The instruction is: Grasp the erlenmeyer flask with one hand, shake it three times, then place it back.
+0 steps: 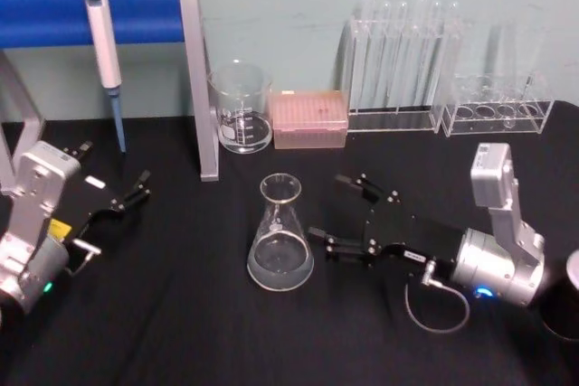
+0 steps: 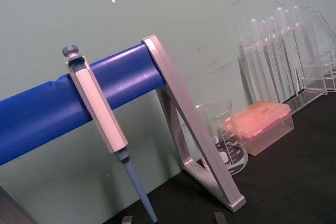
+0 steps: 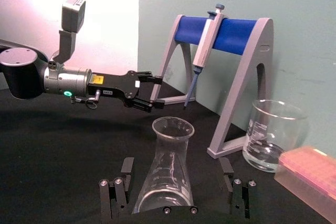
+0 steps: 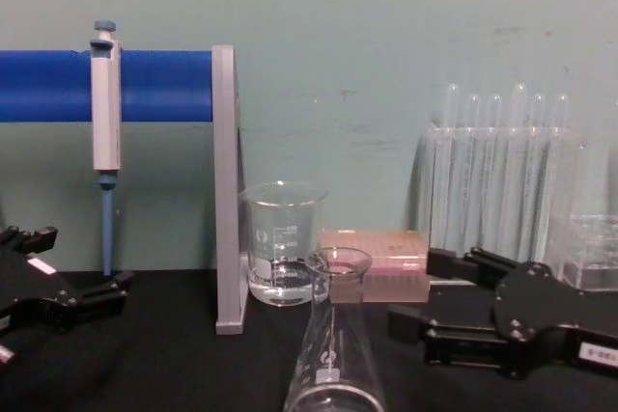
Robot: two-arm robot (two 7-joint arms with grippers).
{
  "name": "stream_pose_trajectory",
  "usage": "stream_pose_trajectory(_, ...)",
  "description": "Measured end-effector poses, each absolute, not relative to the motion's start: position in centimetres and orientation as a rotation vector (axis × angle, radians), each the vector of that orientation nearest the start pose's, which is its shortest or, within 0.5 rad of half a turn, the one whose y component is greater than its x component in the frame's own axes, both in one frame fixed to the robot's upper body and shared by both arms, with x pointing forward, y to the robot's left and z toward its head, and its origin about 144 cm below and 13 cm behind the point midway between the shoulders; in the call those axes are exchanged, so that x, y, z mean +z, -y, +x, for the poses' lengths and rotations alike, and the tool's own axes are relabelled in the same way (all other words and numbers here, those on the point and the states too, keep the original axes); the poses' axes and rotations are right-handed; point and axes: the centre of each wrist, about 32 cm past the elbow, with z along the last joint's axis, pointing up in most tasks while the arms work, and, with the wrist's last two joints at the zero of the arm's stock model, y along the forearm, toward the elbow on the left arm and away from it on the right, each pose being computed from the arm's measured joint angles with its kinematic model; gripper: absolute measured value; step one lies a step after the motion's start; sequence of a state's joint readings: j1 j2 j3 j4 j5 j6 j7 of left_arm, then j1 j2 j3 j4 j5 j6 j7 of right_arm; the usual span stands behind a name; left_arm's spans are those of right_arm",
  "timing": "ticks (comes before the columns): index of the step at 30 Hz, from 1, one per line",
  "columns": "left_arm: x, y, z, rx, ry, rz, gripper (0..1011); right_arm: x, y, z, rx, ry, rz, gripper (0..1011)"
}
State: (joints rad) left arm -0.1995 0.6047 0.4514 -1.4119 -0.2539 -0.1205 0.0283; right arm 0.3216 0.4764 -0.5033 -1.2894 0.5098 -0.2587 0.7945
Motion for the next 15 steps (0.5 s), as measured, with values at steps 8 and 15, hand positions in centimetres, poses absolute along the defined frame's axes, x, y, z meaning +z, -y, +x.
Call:
stream_pose_trajectory(8, 114.0, -31.0, 48.9, 1.248, 0.285, 0.304, 1001, 113.7, 26.0, 53.5, -0.429, 0.098, -0.004, 1003)
stream_pose_trajectory(15, 114.0, -31.0, 48.9, 1.248, 0.285, 0.304, 1001, 113.7, 25.4, 54.4, -0.410, 0.096, -0.004, 1002)
